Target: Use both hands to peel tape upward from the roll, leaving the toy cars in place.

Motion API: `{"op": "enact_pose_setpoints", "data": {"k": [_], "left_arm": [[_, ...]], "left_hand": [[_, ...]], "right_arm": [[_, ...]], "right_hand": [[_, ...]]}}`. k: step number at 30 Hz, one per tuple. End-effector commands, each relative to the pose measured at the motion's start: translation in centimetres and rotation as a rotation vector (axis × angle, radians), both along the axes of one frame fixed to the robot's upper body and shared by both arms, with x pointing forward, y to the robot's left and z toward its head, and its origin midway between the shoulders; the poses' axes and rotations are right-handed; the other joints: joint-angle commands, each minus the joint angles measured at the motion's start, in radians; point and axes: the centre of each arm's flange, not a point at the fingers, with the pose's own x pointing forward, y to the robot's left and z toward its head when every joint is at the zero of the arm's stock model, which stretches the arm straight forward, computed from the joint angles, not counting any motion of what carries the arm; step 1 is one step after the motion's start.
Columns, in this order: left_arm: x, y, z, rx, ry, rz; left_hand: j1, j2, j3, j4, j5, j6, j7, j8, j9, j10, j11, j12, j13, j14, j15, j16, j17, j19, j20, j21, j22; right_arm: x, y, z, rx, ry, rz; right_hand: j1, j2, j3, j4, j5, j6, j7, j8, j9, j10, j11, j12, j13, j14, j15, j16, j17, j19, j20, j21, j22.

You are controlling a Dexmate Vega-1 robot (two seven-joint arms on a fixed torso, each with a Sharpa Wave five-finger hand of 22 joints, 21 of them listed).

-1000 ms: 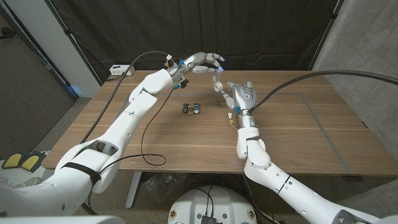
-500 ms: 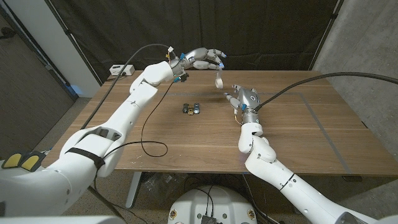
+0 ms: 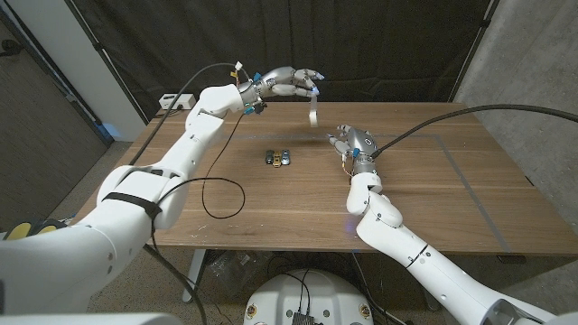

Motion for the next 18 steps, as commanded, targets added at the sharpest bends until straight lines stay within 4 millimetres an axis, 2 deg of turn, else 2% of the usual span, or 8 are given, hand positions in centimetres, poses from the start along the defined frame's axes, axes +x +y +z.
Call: {"op": "enact_pose_setpoints", "data": {"k": [1,7,9,18], "left_arm": [[0.45,0.76,0.34,-0.04,0.03,-0.051],[0.49,0.52,0.59,-0.038,0.018,-0.021],[0.4,0.4,0.73,-0.043,0.014,-0.016],[0.47,-0.14,0.66,-0.028,0.008,0.023]], "left_hand": [[0.0,0.005,-0.004,0.0,0.008,-0.001,-0.001,0.003,0.03,0.011,-0.001,0.007,0.001,-0.005,-0.049,0.001,0.002,-0.011,0.0,0.007,-0.001],[0.003,0.006,-0.004,-0.001,0.01,-0.001,0.004,0.004,0.031,0.013,0.0,0.008,0.001,-0.005,-0.049,0.002,0.001,-0.011,0.001,0.01,-0.002],[0.005,0.008,-0.004,-0.001,0.011,0.0,0.007,0.005,0.032,0.013,0.002,0.009,0.001,-0.004,-0.048,0.003,0.001,-0.011,0.002,0.011,-0.002],[0.011,0.013,-0.002,-0.002,0.01,0.002,0.015,0.009,0.036,0.017,0.006,0.011,0.001,-0.003,-0.046,0.005,0.001,-0.014,0.003,0.015,-0.004]], "right_arm": [[0.37,-0.29,0.15,0.025,0.023,0.033],[-0.05,-0.12,0.03,0.062,-0.003,0.054],[-0.08,0.07,0.03,0.078,-0.013,0.073],[0.54,0.57,0.31,0.126,-0.008,0.179]], "right_hand": [[-0.014,0.002,-0.003,0.01,-0.003,-0.003,0.011,0.0,0.001,-0.01,0.008,0.003,-0.002,-0.015,-0.132,-0.01,-0.002,-0.012,0.002,0.005,-0.001],[-0.016,0.006,-0.001,0.009,-0.003,-0.026,0.013,-0.005,0.0,-0.036,0.014,0.0,-0.011,-0.044,-0.119,-0.025,-0.008,-0.025,0.011,0.005,-0.005],[-0.032,0.001,-0.008,0.015,-0.005,-0.042,0.02,-0.007,-0.001,-0.057,0.024,-0.003,-0.016,-0.066,-0.113,-0.034,-0.013,-0.038,0.02,0.003,-0.009],[-0.086,-0.027,-0.039,0.035,-0.004,-0.095,0.04,-0.01,-0.002,-0.117,0.035,-0.005,-0.03,-0.122,-0.087,-0.058,-0.026,-0.064,0.041,-0.003,-0.019]]}}
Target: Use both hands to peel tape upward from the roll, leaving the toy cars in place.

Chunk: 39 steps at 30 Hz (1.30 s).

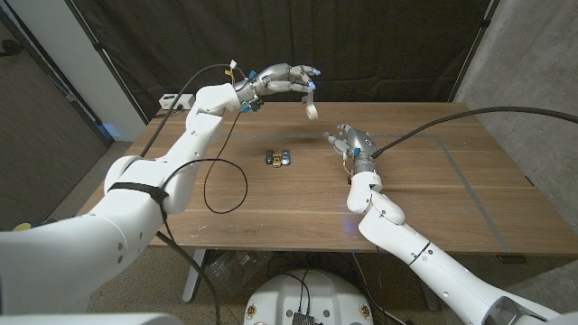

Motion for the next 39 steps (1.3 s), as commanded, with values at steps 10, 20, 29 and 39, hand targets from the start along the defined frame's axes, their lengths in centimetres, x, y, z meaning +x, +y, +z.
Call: {"op": "enact_pose_setpoints", "data": {"k": [10,20,29,39], "left_arm": [[0.6,-1.5,-0.4,-0.004,-0.005,0.058],[1.0,-2.3,-0.5,-0.002,0.005,0.062],[0.8,-3.0,-0.7,0.002,0.004,0.057],[0.9,-3.3,-1.0,-0.011,0.011,0.061]], "left_hand": [[0.016,0.012,0.002,-0.006,-0.001,0.022,0.027,0.018,0.026,0.021,0.008,0.013,0.003,-0.001,-0.051,0.008,0.001,-0.011,-0.006,0.013,-0.003],[0.021,0.013,0.005,-0.009,-0.011,0.021,0.036,0.021,0.03,0.026,0.01,0.017,0.002,-0.001,-0.052,0.007,0.001,-0.013,-0.007,0.016,-0.006],[0.025,0.014,0.008,-0.011,-0.022,0.021,0.041,0.023,0.034,0.029,0.009,0.02,0.002,-0.002,-0.052,0.007,0.0,-0.014,-0.007,0.019,-0.008],[0.03,0.014,0.011,-0.014,-0.034,0.03,0.044,0.026,0.032,0.032,0.008,0.023,0.001,-0.004,-0.053,0.007,0.0,-0.014,-0.011,0.023,-0.01]], "right_arm": [[0.5,2.6,1.0,0.093,-0.08,0.07],[0.2,3.5,1.6,0.08,-0.146,0.111],[0.9,4.3,2.2,0.049,-0.165,0.136],[1.4,5.6,3.2,0.003,-0.197,0.126]], "right_hand": [[-0.048,-0.045,-0.041,0.015,0.008,-0.072,0.03,-0.001,0.004,-0.068,0.014,0.004,-0.013,-0.06,-0.095,-0.026,-0.015,-0.032,0.024,-0.009,-0.01],[-0.015,-0.046,-0.037,-0.004,0.021,-0.125,0.042,-0.003,0.006,-0.104,0.015,0.005,-0.012,-0.076,-0.097,-0.029,-0.023,-0.019,0.03,-0.007,-0.016],[0.007,-0.051,-0.036,-0.017,0.028,-0.111,0.037,0.012,0.007,-0.088,0.005,0.02,-0.012,-0.051,-0.116,-0.015,-0.028,-0.006,0.024,-0.004,-0.018],[0.006,-0.055,-0.044,-0.017,0.033,-0.089,0.029,0.023,0.007,-0.069,0.003,0.03,-0.011,-0.039,-0.119,-0.007,-0.031,-0.007,0.023,-0.006,-0.02]]}}
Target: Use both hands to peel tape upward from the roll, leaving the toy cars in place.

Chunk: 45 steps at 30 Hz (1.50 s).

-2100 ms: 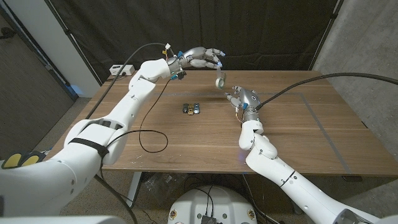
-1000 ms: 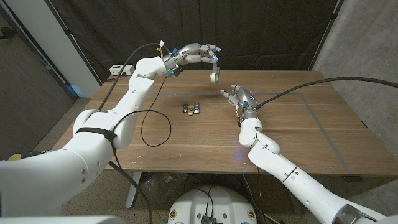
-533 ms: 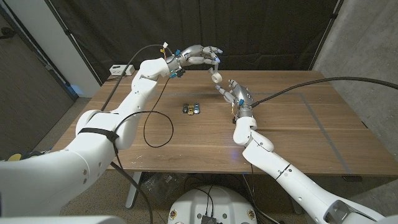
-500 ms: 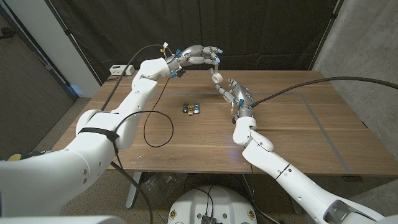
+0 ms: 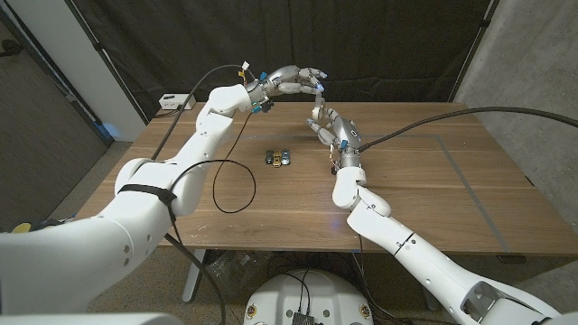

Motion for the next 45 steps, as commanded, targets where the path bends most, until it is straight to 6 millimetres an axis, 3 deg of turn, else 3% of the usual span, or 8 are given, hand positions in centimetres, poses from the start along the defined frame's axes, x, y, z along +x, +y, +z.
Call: {"op": "enact_pose_setpoints", "data": {"k": [1,6,11,18,24,29,37,45], "left_arm": [[0.1,-0.5,-0.3,-0.007,0.006,0.003],[0.2,-0.5,-0.5,-0.011,0.013,0.004],[0.2,-0.6,-0.5,-0.007,0.016,-0.002],[0.1,-0.9,-0.4,0.011,0.012,-0.011],[0.1,-0.8,-0.4,0.009,0.011,-0.002],[0.0,-0.7,-0.4,-0.016,0.006,-0.007],[-0.6,-0.4,-0.4,-0.094,-0.024,-0.003],[-1.8,0.4,-0.2,-0.162,-0.075,0.019]], "left_hand": [[0.008,0.005,0.004,-0.007,-0.008,0.04,0.039,0.004,0.03,0.01,-0.003,0.007,0.001,-0.004,-0.052,0.002,0.0,-0.004,0.001,0.005,-0.001],[0.01,0.005,0.006,-0.008,-0.016,0.038,0.039,0.004,0.031,0.01,-0.003,0.009,0.0,-0.004,-0.052,0.002,-0.001,-0.005,-0.001,0.007,-0.002],[0.01,0.006,0.007,-0.008,-0.022,0.04,0.039,0.005,0.032,0.008,-0.002,0.009,-0.001,-0.004,-0.051,0.003,-0.001,-0.006,0.001,0.009,-0.003],[0.01,0.006,0.009,-0.008,-0.031,0.034,0.037,0.003,0.032,0.009,-0.002,0.011,-0.001,-0.004,-0.051,0.003,-0.001,-0.007,0.001,0.012,-0.004],[0.011,0.006,0.011,-0.007,-0.039,0.036,0.041,0.004,0.032,0.008,-0.001,0.012,-0.002,-0.004,-0.049,0.003,-0.001,-0.008,0.002,0.014,-0.005],[0.011,0.007,0.012,-0.007,-0.043,0.036,0.042,0.003,0.031,0.008,0.001,0.012,-0.002,-0.004,-0.048,0.003,-0.001,-0.008,0.002,0.016,-0.006],[0.016,0.005,0.017,-0.012,-0.053,0.049,0.046,0.007,0.028,0.027,-0.008,0.022,-0.003,0.009,-0.053,0.008,-0.001,-0.005,-0.007,0.021,-0.007],[0.021,0.004,0.022,-0.016,-0.064,0.059,0.048,0.002,0.015,0.039,-0.013,0.03,-0.004,0.018,-0.049,0.01,-0.001,-0.004,-0.002,0.025,-0.009]], "right_arm": [[0.6,1.5,0.9,-0.042,-0.051,-0.008],[0.7,1.7,1.1,-0.037,-0.077,-0.025],[0.8,1.9,1.0,-0.013,-0.15,-0.052],[1.1,1.9,1.0,-0.002,-0.2,-0.027],[1.2,1.7,0.9,-0.007,-0.226,-0.006],[1.2,1.6,0.8,-0.022,-0.235,-0.021],[1.4,1.4,0.5,-0.051,-0.221,-0.049],[2.1,1.3,0.2,-0.07,-0.213,-0.063]], "right_hand": [[0.008,-0.004,-0.009,0.0,0.011,0.038,-0.007,0.016,0.004,0.035,-0.007,0.021,0.004,0.027,-0.129,0.014,0.001,0.004,-0.001,0.003,-0.001],[0.024,-0.001,-0.013,-0.007,0.021,0.113,-0.027,0.037,0.003,0.113,-0.027,0.048,0.006,0.09,-0.152,0.043,-0.005,0.028,-0.01,0.01,-0.002],[0.12,0.034,0.005,-0.053,0.041,0.371,-0.092,0.092,0.0,0.388,-0.085,0.142,0.024,0.287,-0.174,0.161,0.033,0.098,-0.065,0.039,0.001],[0.165,0.058,0.012,-0.078,0.041,0.496,-0.103,0.105,0.004,0.522,-0.09,0.2,0.057,0.367,-0.174,0.257,0.114,0.139,-0.096,0.068,0.009],[0.151,0.169,0.053,-0.038,0.036,0.61,-0.12,0.114,-0.001,0.592,-0.101,0.229,0.086,0.384,-0.174,0.284,0.156,0.126,-0.15,0.095,0.02],[0.159,0.181,0.157,0.019,0.044,0.691,-0.127,0.111,-0.005,0.655,-0.113,0.247,0.111,0.404,-0.175,0.306,0.194,0.108,-0.196,0.13,0.032],[0.18,0.172,0.2,0.026,0.042,0.728,-0.112,0.106,-0.005,0.695,-0.107,0.253,0.115,0.421,-0.175,0.32,0.216,0.124,-0.201,0.147,0.028],[0.232,0.16,0.253,-0.003,0.016,0.792,-0.089,0.102,-0.007,0.778,-0.077,0.267,0.116,0.477,-0.175,0.345,0.226,0.152,-0.177,0.185,0.027]]}}
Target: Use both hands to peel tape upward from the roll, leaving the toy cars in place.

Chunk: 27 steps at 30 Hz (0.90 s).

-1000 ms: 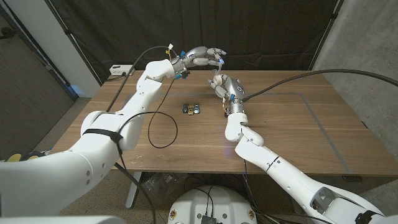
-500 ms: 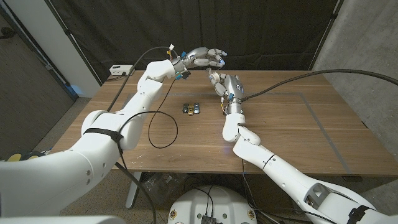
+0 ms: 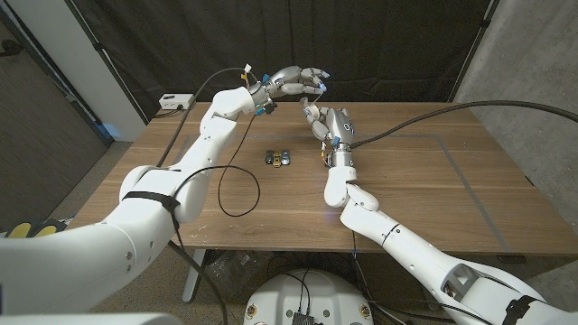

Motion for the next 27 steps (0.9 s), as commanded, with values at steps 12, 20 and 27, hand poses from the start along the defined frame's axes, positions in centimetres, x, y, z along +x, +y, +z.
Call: {"op": "enact_pose_setpoints", "data": {"k": [12,20,27], "left_arm": [[-2.5,2.0,0.2,-0.123,-0.09,0.04],[-2.9,2.6,0.1,-0.189,-0.102,0.039],[-3.2,2.8,-0.2,-0.186,-0.102,0.042]], "left_hand": [[0.009,-0.003,0.01,-0.004,-0.016,0.071,0.044,-0.005,-0.022,0.016,-0.003,0.011,0.001,0.017,-0.045,0.011,0.0,0.001,0.002,0.011,-0.001],[0.009,-0.005,0.012,-0.005,-0.021,0.07,0.042,-0.005,-0.022,0.02,-0.004,0.015,0.001,0.022,-0.049,0.012,0.0,0.001,0.002,0.013,-0.002],[0.006,-0.004,0.012,-0.004,-0.025,0.064,0.038,-0.008,-0.021,0.024,-0.006,0.019,0.001,0.026,-0.051,0.013,0.001,0.003,0.001,0.016,-0.002]], "right_arm": [[1.0,0.1,-0.2,-0.044,-0.011,-0.03],[1.0,0.3,-0.4,-0.044,-0.012,-0.034],[0.7,0.3,-0.6,-0.044,-0.015,-0.037]], "right_hand": [[0.084,0.03,0.066,0.007,-0.034,0.112,-0.048,-0.006,0.006,0.051,0.016,0.014,0.016,0.047,-0.055,0.027,0.01,0.018,-0.051,0.036,0.0],[0.084,0.028,0.072,0.006,-0.045,0.112,-0.048,-0.013,0.011,0.052,0.016,0.008,0.019,0.046,-0.055,0.029,0.01,0.016,-0.054,0.044,-0.002],[0.082,0.028,0.075,0.007,-0.05,0.114,-0.05,-0.016,0.014,0.053,0.015,0.005,0.022,0.042,-0.055,0.027,0.008,0.014,-0.054,0.049,-0.004]]}}
